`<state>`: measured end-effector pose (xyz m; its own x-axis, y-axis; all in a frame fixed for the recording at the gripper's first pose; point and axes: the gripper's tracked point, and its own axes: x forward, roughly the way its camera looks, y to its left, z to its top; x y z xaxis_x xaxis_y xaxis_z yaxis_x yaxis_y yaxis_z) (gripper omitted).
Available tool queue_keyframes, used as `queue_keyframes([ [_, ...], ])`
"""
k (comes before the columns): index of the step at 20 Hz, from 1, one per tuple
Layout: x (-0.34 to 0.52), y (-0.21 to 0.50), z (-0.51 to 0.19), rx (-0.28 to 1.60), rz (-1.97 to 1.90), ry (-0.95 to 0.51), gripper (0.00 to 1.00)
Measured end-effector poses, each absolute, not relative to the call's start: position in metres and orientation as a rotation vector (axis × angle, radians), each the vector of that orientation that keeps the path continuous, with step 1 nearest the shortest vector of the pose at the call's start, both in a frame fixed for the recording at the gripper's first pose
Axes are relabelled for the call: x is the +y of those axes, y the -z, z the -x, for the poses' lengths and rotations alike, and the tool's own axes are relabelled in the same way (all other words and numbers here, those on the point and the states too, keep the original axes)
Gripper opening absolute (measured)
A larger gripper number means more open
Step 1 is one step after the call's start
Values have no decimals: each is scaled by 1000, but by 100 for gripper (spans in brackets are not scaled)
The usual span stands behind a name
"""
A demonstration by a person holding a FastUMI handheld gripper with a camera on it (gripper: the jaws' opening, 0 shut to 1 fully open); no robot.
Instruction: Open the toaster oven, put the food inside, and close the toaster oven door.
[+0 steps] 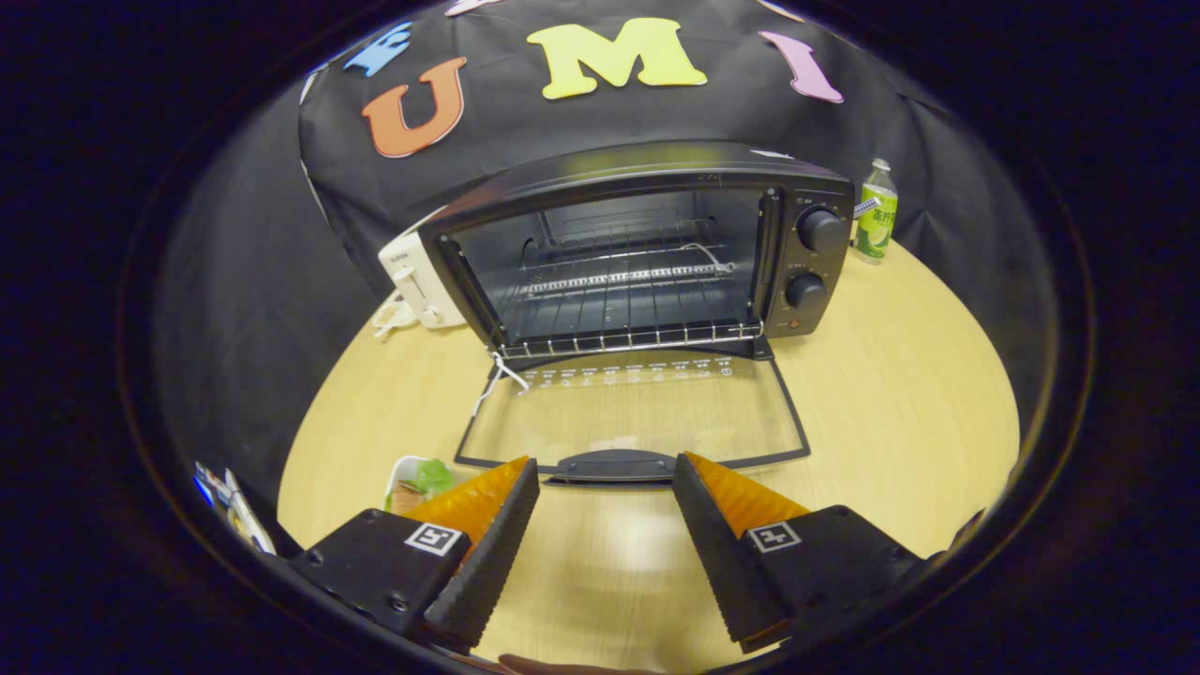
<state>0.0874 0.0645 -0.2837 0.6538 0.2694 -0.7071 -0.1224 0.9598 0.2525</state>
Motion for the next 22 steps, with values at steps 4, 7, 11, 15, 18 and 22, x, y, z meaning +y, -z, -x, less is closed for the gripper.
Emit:
queue_keyframes([
  [4, 90, 257, -66, 856, -307, -345, 94],
  [7, 115, 244, -46, 894, -371, -472, 93],
  [11, 139, 249, -14, 1021, -409, -583, 93],
  [15, 150, 265, -2, 1141, -456, -601, 89],
  [18, 156, 272, 1, 1220, -545, -584, 83],
  [22, 160, 277, 5, 1315, -622, -589, 70],
])
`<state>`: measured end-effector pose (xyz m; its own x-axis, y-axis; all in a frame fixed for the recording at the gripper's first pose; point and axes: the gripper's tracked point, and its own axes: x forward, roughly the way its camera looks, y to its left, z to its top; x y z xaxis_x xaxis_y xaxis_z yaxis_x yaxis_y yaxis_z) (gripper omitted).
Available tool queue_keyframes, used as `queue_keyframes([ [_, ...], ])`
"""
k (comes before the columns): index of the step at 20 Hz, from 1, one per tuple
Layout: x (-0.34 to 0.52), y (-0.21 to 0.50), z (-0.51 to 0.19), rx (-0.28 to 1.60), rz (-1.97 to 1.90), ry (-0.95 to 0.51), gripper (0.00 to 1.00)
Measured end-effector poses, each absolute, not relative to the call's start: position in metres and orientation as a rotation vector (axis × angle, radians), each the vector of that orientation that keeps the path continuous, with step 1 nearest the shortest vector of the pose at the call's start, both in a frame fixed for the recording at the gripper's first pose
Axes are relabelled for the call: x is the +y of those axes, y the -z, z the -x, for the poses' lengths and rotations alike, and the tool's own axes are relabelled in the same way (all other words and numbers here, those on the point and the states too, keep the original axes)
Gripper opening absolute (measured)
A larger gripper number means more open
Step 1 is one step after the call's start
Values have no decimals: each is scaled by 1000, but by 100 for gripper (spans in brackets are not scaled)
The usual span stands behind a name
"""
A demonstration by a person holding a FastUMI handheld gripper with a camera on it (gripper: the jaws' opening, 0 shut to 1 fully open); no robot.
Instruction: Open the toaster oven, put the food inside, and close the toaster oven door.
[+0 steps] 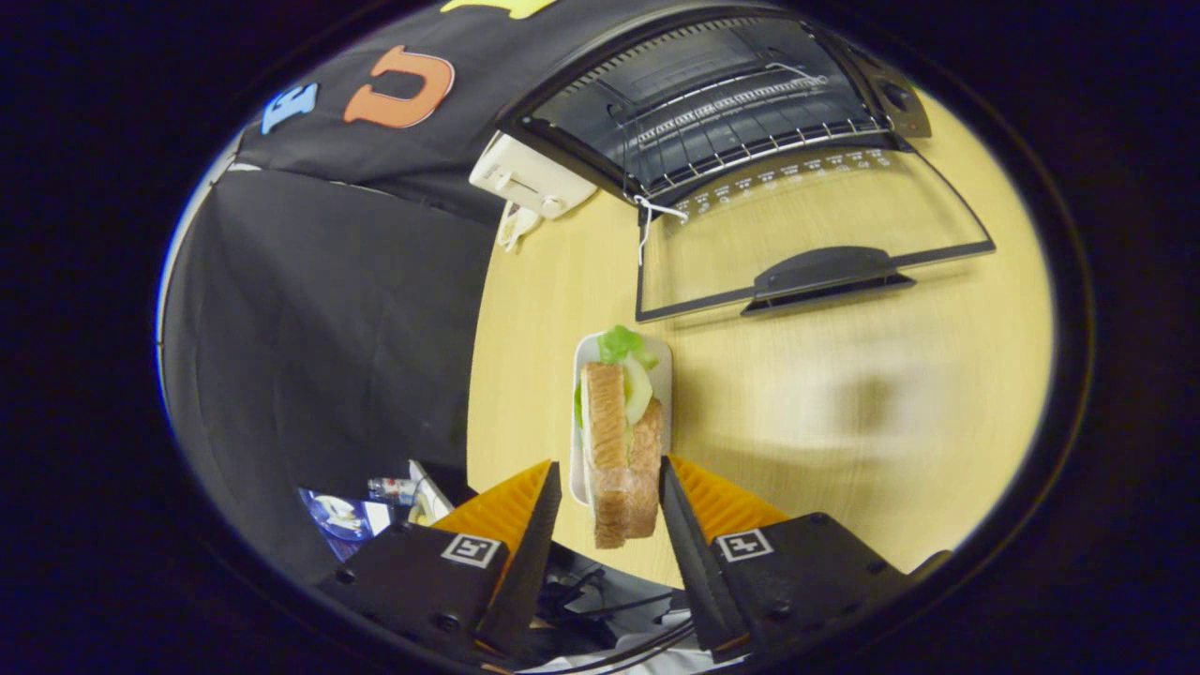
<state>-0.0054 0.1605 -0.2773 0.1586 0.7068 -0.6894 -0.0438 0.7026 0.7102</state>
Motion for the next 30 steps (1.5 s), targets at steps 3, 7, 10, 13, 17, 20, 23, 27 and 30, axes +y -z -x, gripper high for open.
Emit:
queue_keyframes([
  [3, 164, 281, 7, 1348, -643, -596, 60],
  [7, 166, 282, 5, 1340, -675, -602, 44],
  [10, 169, 279, -2, 1301, -732, -591, 42],
  [13, 169, 277, -1, 1285, -740, -611, 40],
  [17, 173, 265, -4, 1232, -756, -653, 37],
  [20, 172, 248, -7, 1168, -780, -707, 37],
  [23, 166, 225, -15, 1058, -807, -754, 36],
  [27, 147, 215, -41, 901, -807, -703, 36],
  [30, 137, 215, -59, 812, -859, -665, 36],
])
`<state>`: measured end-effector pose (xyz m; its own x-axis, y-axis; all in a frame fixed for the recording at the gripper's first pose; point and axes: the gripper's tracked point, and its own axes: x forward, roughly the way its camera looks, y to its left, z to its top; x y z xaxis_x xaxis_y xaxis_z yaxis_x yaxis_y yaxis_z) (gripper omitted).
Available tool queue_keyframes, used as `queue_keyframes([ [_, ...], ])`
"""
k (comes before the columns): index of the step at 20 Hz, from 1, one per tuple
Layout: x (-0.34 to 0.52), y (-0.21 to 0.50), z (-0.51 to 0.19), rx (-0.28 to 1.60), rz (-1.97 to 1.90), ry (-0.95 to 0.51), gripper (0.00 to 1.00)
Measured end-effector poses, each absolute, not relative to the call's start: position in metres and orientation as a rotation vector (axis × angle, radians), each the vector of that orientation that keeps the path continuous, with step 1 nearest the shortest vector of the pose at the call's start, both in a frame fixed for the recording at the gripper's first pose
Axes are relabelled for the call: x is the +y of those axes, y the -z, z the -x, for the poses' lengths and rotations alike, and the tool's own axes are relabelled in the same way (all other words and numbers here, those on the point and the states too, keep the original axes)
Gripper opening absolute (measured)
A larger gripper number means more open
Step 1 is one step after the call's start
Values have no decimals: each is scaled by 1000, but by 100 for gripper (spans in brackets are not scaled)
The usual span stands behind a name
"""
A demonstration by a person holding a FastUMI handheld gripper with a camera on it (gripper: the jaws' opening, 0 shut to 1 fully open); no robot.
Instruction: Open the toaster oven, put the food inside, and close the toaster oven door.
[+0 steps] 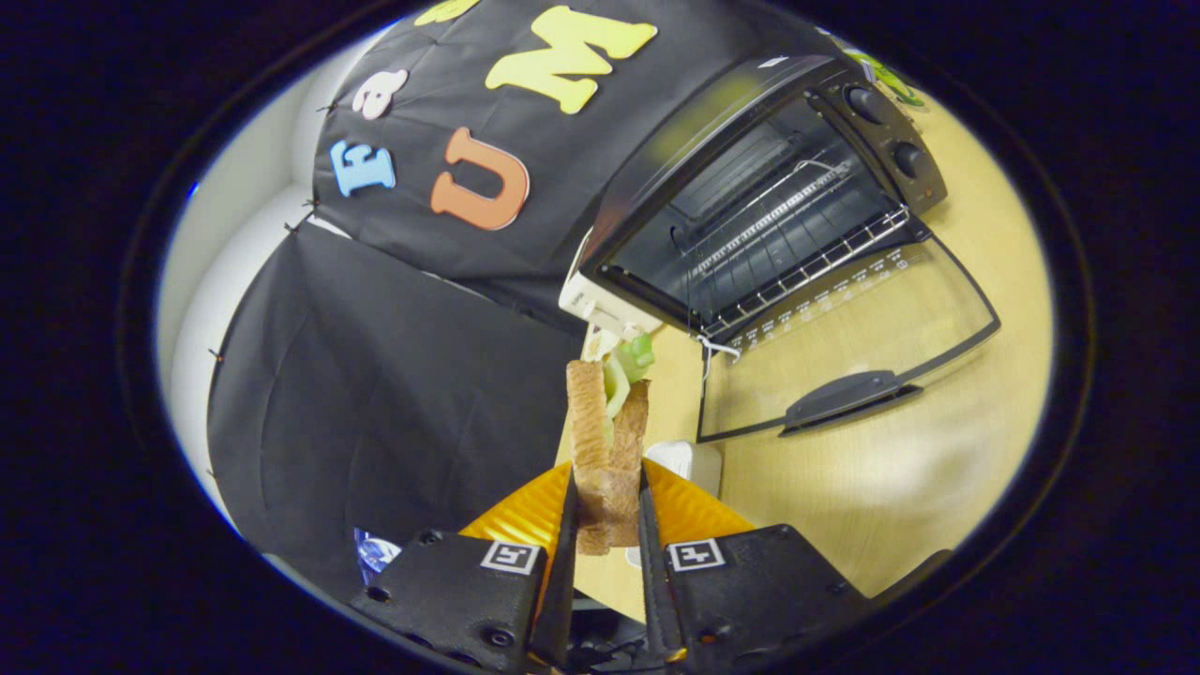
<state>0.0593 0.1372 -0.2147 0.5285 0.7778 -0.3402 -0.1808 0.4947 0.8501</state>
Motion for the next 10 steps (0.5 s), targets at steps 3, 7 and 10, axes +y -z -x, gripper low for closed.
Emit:
queue_keyframes([
  [3, 128, 222, -81, 759, -885, -605, 36],
  [7, 112, 239, -120, 705, -901, -478, 36],
  [10, 95, 247, -155, 624, -977, -379, 37],
])
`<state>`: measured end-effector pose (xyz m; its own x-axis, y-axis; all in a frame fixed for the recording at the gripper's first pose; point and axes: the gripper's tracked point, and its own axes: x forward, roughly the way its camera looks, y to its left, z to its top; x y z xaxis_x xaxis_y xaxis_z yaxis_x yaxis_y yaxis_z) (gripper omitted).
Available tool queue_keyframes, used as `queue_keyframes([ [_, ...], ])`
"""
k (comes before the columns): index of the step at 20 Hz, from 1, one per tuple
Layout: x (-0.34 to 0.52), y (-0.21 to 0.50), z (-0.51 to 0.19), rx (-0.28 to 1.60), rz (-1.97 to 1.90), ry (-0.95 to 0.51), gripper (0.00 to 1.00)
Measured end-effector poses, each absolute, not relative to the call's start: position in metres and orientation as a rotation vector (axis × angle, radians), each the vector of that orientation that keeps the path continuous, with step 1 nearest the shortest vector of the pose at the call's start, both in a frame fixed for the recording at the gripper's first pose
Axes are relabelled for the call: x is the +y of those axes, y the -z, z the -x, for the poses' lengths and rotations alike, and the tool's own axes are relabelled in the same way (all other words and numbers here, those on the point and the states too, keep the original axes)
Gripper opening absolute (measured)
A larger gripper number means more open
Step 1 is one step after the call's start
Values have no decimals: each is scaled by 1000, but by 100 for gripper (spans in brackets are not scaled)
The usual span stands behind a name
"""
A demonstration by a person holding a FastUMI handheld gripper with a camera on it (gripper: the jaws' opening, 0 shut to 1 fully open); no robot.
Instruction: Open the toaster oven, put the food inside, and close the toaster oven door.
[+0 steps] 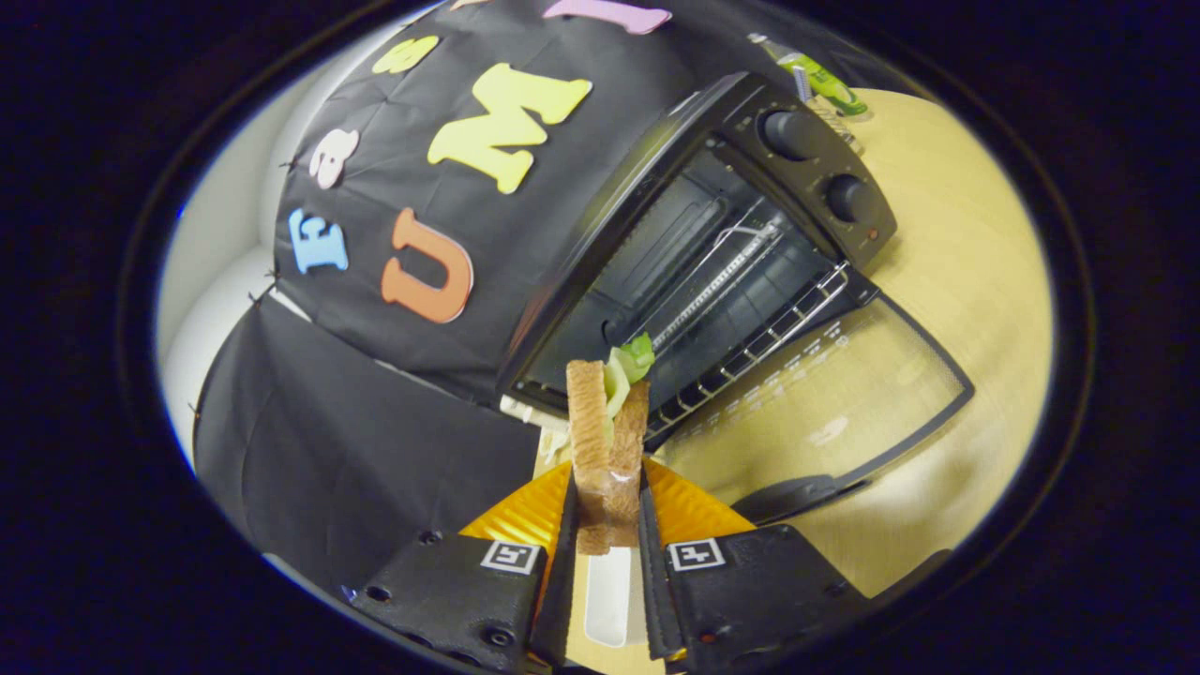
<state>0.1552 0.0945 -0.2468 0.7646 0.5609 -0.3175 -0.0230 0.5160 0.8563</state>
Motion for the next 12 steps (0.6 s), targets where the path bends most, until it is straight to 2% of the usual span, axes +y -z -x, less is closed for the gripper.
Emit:
queue_keyframes([
  [5, 62, 255, -201, 477, -1140, -236, 36],
  [12, 67, 271, -246, 474, -1185, -126, 36],
])
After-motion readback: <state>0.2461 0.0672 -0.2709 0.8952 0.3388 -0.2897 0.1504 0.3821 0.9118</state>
